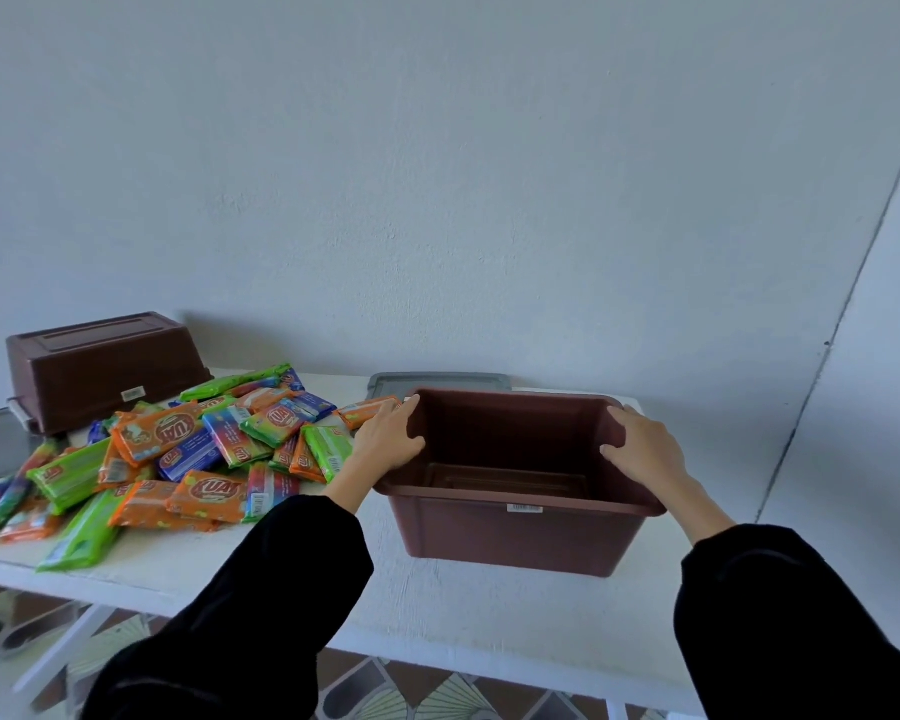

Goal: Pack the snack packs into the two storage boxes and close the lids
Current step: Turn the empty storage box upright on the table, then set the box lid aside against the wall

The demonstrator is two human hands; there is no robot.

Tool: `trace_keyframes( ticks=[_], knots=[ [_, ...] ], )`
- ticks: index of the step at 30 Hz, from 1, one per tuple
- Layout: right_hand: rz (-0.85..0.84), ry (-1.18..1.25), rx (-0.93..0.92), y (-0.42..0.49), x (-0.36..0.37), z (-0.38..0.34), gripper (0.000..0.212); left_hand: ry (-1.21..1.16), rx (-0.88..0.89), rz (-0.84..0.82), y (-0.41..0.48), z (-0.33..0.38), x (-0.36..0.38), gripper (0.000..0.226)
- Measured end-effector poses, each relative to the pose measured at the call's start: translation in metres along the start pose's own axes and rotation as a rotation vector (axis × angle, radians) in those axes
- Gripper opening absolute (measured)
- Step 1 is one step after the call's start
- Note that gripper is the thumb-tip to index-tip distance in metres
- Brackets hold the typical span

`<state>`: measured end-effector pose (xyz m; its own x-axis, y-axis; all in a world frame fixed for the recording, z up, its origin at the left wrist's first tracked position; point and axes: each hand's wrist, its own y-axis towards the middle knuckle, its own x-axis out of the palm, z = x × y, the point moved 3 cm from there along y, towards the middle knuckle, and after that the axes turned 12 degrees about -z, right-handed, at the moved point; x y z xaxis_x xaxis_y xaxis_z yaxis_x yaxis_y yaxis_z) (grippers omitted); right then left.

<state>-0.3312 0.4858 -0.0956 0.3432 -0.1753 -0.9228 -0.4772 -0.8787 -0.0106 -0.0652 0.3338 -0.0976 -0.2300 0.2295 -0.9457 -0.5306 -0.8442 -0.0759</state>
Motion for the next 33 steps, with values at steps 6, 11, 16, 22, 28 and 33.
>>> trace_keyframes(
  ticks=[6, 11, 16, 22, 28, 33],
  knots=[
    [0.047, 0.085, -0.044, 0.01, -0.017, -0.008, 0.057, -0.09, 0.027, 0.056, 0.009, 0.001, -0.02, 0.057],
    [-0.005, 0.153, -0.121, 0.047, -0.034, -0.041, 0.056, -0.117, 0.069, 0.107, 0.04, -0.002, -0.055, 0.05],
    [-0.062, 0.158, -0.189, 0.105, -0.036, -0.08, 0.054, -0.181, 0.049, 0.073, 0.097, -0.017, -0.078, 0.045],
    [-0.218, 0.029, -0.223, 0.195, -0.013, -0.109, 0.054, -0.231, 0.011, -0.038, 0.169, -0.048, -0.069, 0.045],
    [-0.482, -0.027, -0.165, 0.265, 0.032, -0.11, 0.061, -0.245, -0.125, -0.214, 0.238, -0.092, -0.031, 0.054],
    [-0.648, -0.048, -0.056, 0.295, 0.078, -0.098, 0.077, -0.188, -0.321, -0.306, 0.266, -0.115, 0.014, 0.073]
  ],
)
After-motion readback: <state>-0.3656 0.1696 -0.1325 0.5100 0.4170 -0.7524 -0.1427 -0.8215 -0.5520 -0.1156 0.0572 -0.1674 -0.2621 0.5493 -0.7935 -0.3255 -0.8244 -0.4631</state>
